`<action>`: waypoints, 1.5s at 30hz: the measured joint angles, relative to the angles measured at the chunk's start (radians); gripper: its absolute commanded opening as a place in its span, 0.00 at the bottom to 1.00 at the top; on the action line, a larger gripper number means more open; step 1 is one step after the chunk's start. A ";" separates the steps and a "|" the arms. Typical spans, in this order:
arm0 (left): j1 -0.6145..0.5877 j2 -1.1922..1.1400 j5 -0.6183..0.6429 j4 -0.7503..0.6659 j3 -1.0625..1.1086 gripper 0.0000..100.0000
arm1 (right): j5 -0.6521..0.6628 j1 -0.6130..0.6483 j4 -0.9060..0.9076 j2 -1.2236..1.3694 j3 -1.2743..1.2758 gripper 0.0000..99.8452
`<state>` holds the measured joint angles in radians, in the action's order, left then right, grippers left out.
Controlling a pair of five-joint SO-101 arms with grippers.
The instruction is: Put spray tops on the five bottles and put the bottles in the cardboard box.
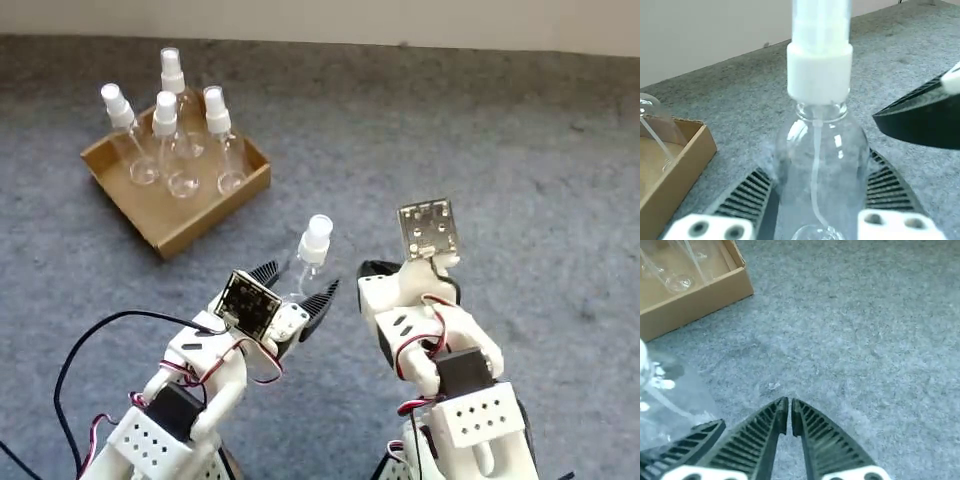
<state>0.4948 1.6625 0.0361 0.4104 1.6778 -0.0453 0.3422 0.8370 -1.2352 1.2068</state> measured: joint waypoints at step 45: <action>0.002 0.000 0.000 0.000 0.000 0.06 | 0.000 -0.051 -0.077 -0.586 0.264 0.01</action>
<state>0.4964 1.6625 0.0361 0.4104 1.6778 -0.0453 0.2915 0.7603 -1.8213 1.4707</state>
